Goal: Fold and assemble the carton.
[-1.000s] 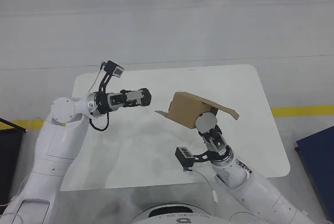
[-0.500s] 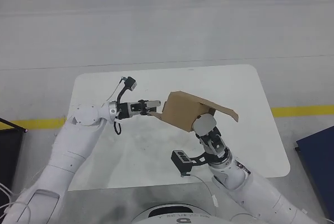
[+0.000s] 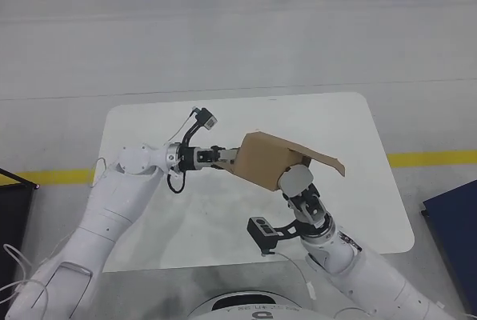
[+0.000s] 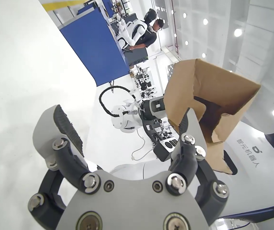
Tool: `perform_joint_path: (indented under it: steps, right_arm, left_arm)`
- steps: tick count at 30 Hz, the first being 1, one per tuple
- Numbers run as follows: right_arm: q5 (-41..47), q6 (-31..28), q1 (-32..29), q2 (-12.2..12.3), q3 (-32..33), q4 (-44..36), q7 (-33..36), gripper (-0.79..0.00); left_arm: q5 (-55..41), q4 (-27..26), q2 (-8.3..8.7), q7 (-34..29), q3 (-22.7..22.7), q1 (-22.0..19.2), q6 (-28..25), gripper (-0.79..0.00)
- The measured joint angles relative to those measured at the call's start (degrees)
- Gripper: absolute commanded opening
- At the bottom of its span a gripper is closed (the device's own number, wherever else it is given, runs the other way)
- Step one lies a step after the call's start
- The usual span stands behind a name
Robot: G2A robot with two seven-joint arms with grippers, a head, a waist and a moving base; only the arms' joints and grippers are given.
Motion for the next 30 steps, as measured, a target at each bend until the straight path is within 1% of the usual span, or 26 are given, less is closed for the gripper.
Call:
perform_joint_path:
  steps: [8,11,16,23,30]
  right_arm:
    - [0.0,0.0,0.63,0.42,-0.64,0.69,0.5,-0.785]
    - [0.0,0.0,0.85,0.55,-1.03,1.02,0.73,-0.785]
    - [0.0,0.0,1.27,0.73,-1.65,1.05,0.98,-0.785]
    - [0.0,0.0,1.68,1.03,-2.11,0.74,1.06,-0.785]
    - [0.0,0.0,2.01,1.18,-2.88,1.25,0.91,-0.785]
  left_arm:
    - [-2.52,-0.19,-0.23,-2.21,0.27,0.08,-0.89,0.0]
    - [-2.86,-0.42,-0.25,-2.7,0.25,0.16,-0.93,-0.018]
    - [-2.23,-0.88,-0.37,-2.9,0.7,0.1,-0.89,-0.071]
    - [-1.36,-1.07,-0.59,-2.28,1.29,-0.12,-0.84,-0.114]
    - [-1.22,-1.7,-0.83,-2.02,1.84,-0.4,-0.67,-0.135]
